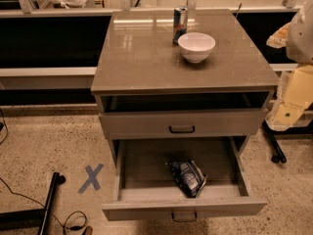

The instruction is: Pick blue chip bag from middle drawer and place on counter

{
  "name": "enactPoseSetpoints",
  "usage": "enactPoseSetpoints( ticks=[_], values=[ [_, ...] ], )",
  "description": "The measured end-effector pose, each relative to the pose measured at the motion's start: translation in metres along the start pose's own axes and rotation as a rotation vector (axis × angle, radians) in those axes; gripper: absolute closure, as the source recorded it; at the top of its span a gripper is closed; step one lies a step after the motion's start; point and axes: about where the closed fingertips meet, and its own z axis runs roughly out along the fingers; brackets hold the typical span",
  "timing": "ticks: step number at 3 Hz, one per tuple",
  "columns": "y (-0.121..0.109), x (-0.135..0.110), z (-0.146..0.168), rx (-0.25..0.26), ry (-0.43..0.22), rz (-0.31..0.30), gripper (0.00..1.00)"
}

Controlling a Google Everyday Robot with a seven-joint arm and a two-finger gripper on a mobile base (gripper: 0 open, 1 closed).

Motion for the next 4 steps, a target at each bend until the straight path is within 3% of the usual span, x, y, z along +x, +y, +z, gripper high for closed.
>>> enactPoseSetpoints(
  ticks=[1,2,3,4],
  values=[
    [0.0,0.0,0.0,0.0,0.0,0.0,0.0],
    [-0.002,-0.001,0.024,-0.046,-0.018,0.025,0.0],
    [0.008,0.004,0.098,-0.151,-0.085,0.119,0.0],
    [0.06,-0.004,0.182,-0.228,-0.191,0.293,0.0]
  ],
)
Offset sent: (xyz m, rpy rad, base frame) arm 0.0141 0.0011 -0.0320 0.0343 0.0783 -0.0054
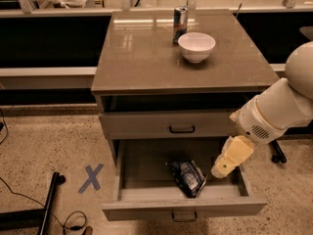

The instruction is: Pick blue chip bag from middle drawer and place on counter

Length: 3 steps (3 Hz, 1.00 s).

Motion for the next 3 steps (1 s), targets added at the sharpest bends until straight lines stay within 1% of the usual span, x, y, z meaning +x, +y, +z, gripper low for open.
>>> enactPoseSetpoints(
  ticks=[1,2,3],
  values=[
    [0.0,0.0,0.0,0.0,0.0,0.0,0.0],
    [-0.013,0.004,0.032,-0.017,-0.036,0.035,0.0],
    [-0.012,0.031,0.097,-0.053,-0.089,0.114,0.0]
  ],
)
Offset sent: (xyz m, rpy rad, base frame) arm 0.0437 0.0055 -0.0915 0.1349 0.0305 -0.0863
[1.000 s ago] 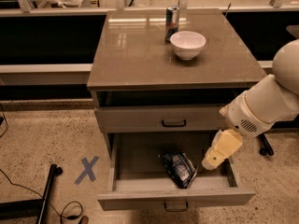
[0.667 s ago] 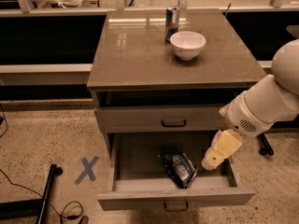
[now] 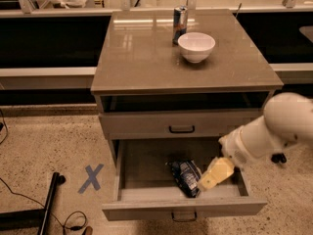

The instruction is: Pick blue chip bag from middle drawer and place on counter

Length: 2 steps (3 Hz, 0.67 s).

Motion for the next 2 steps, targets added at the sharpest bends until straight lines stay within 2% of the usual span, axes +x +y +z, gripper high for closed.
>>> enactPoseSetpoints(
  ticks=[1,2],
  values=[
    [-0.002,0.023,0.057,0.009,-0.06,0.025,0.0],
    [-0.017,0.013,0.06,0.066,-0.102,0.026,0.0]
  ],
)
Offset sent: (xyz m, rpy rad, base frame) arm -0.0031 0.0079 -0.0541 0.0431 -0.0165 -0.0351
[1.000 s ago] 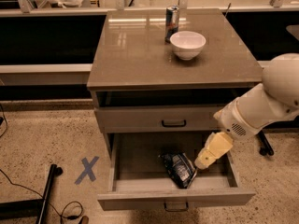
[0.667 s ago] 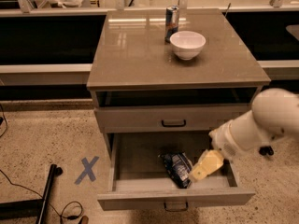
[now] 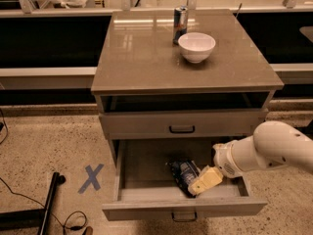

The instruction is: Pick blue chip bag from middle drawer and place on counter

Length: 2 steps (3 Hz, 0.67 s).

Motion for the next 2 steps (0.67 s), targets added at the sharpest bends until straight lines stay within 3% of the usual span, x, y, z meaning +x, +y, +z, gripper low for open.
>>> enactPoseSetpoints(
  ticks=[1,2],
  values=[
    [0.0,0.0,0.0,0.0,0.0,0.0,0.0],
    [-0.01,0.008,0.028,0.022,-0.009,-0.002,0.0]
  ],
)
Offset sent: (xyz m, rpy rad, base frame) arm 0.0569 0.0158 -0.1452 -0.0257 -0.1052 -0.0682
